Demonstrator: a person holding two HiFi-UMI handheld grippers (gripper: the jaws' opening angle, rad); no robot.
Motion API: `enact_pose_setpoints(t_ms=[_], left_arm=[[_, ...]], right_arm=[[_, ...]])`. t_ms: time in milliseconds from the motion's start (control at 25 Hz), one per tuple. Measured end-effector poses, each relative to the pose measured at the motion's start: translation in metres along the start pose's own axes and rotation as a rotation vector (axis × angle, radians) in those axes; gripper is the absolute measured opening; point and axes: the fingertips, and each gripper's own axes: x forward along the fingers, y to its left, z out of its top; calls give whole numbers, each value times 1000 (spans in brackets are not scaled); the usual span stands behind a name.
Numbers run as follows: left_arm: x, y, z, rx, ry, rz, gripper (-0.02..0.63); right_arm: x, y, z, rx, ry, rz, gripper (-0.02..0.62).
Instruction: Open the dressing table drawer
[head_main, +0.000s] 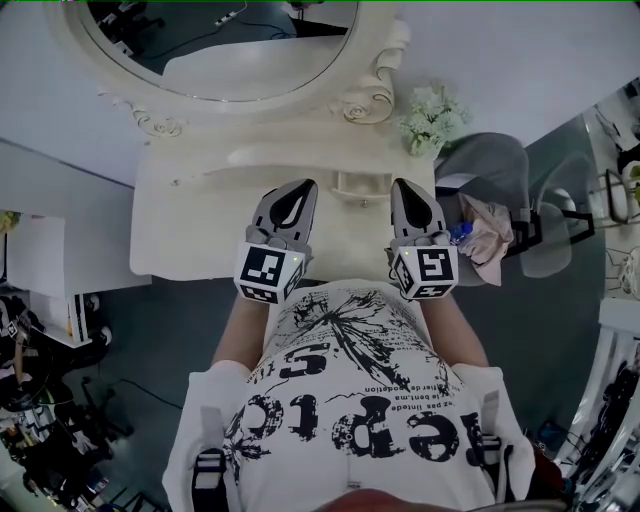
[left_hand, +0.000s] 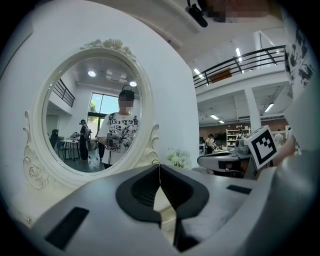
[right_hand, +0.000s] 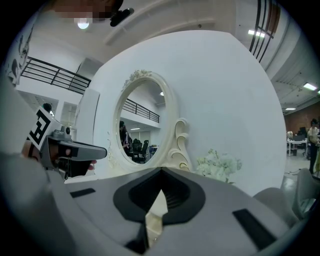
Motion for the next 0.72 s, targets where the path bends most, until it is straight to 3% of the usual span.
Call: enact_pose_setpoints(t_ms=[720], left_arm=[[6,-2,6,7,-14,4,20]], right_arm=[[3,-3,1,-4,-21,12,17]])
